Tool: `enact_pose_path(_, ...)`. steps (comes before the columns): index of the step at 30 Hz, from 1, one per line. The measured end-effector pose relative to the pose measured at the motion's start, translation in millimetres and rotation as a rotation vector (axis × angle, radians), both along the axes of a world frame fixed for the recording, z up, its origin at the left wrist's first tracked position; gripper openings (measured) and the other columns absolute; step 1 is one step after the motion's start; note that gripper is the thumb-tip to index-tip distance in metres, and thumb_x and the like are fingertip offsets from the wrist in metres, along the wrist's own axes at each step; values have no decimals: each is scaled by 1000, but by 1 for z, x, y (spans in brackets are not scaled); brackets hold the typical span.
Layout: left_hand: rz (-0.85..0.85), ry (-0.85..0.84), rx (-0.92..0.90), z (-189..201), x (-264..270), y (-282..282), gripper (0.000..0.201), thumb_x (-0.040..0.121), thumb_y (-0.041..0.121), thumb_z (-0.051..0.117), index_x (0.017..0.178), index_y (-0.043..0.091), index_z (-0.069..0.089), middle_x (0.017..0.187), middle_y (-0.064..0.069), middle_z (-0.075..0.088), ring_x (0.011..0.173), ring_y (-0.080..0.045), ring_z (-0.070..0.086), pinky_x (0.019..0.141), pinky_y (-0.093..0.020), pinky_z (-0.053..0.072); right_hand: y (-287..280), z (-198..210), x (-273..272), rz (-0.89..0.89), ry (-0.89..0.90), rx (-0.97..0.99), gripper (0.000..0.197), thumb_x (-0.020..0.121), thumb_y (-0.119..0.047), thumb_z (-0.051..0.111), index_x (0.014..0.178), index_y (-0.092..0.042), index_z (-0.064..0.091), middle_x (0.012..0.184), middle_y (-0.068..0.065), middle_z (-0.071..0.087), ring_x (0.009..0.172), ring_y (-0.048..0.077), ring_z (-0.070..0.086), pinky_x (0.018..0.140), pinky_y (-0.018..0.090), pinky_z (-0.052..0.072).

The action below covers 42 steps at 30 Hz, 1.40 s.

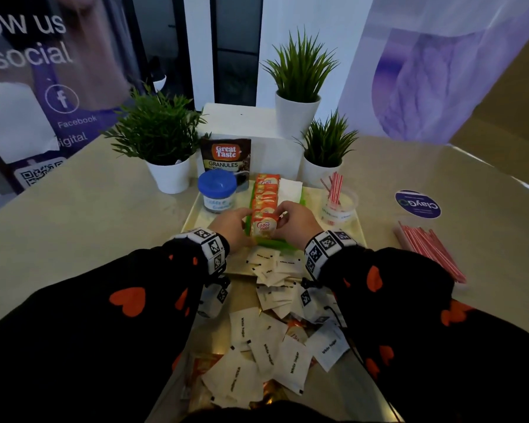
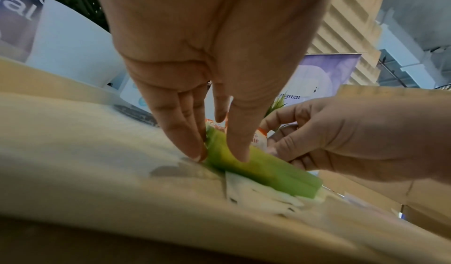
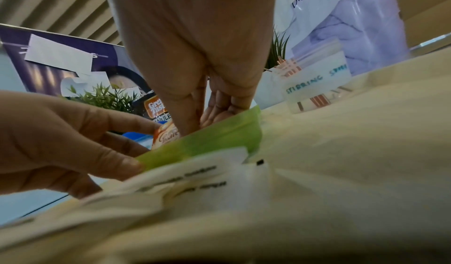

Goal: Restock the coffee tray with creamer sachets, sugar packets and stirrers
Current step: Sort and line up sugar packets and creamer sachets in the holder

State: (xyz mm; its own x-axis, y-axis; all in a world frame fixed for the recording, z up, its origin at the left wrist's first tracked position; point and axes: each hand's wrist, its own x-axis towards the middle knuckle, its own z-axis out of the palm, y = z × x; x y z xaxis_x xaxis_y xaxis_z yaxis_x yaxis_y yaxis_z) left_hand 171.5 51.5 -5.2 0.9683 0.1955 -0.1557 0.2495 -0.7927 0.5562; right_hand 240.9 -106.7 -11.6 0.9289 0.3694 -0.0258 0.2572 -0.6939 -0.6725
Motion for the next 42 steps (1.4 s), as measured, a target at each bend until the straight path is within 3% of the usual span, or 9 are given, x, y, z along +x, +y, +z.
enact_pose_path(9, 115, -26, 9, 13, -6, -3, 76, 77, 33, 85, 142, 22, 48, 140, -4, 52, 123, -21, 55, 101, -36, 48, -10, 14, -11, 35, -31, -8, 55, 77, -25, 87, 120, -20, 52, 103, -2, 58, 90, 16, 58, 68, 24, 44)
enact_pose_path(13, 98, -155, 11, 27, -16, -9, 41, 78, 34, 82, 111, 23, 61, 120, 1, 55, 101, -14, 57, 89, -32, 50, -26, 27, -23, 51, -99, 34, 36, 80, -25, 84, 106, -21, 60, 100, -2, 62, 86, 17, 59, 73, 32, 52)
enact_pose_path(17, -147, -88, -57, 38, -32, -24, 17, 80, 32, 81, 90, 26, 70, 95, 7, 68, 90, -11, 64, 83, -31, 55, -52, 36, -46, 182, -65, -5, 22, 79, -23, 85, 93, -17, 68, 90, -3, 66, 83, 15, 61, 74, 29, 54)
enact_pose_path(23, -534, 46, 117, 33, -62, -67, 18, 84, 39, 77, 97, 27, 73, 92, 13, 68, 86, -4, 63, 74, -21, 51, -101, 28, -77, 135, 73, -22, 23, 78, -18, 86, 95, -15, 71, 91, 5, 72, 85, 17, 67, 81, 36, 57)
enact_pose_path(27, -582, 39, 89, 25, -72, -102, 32, 84, 36, 76, 112, 23, 70, 104, 7, 68, 93, -9, 63, 80, -25, 53, -134, 11, -95, -73, 98, 75, 29, 71, -21, 91, 89, -14, 70, 88, 7, 72, 77, 15, 65, 67, 31, 55)
enact_pose_path(31, -627, 16, 209, 17, -72, -139, 48, 82, 46, 73, 126, 28, 62, 118, 4, 63, 106, -17, 59, 89, -35, 53, -161, -3, -108, -270, 114, 79, 31, 70, -17, 89, 92, -14, 68, 92, 4, 67, 87, 19, 63, 80, 38, 56)
enact_pose_path(36, -735, 35, 349, 11, -73, -170, 76, 74, 62, 75, 136, 24, 55, 125, 0, 62, 110, -22, 58, 92, -36, 50, -186, -12, -123, -321, 205, 55, 24, 77, -9, 75, 97, -18, 65, 96, 0, 65, 96, 19, 63, 87, 37, 55)
enact_pose_path(39, -732, 20, 423, 9, -75, -180, 64, 82, 57, 71, 133, 20, 59, 123, -4, 63, 109, -25, 59, 91, -37, 51, -193, -14, -131, -329, 203, 64, 12, 82, -7, 68, 92, -13, 66, 98, 8, 67, 101, 27, 64, 92, 42, 54)
enact_pose_path(42, -660, -23, 379, 5, -74, -181, 43, 93, 48, 60, 126, 21, 65, 119, -4, 65, 109, -25, 60, 91, -37, 50, -193, -13, -136, -310, 256, 52, 29, 77, -7, 75, 104, 0, 70, 106, 25, 68, 98, 33, 66, 93, 49, 52)
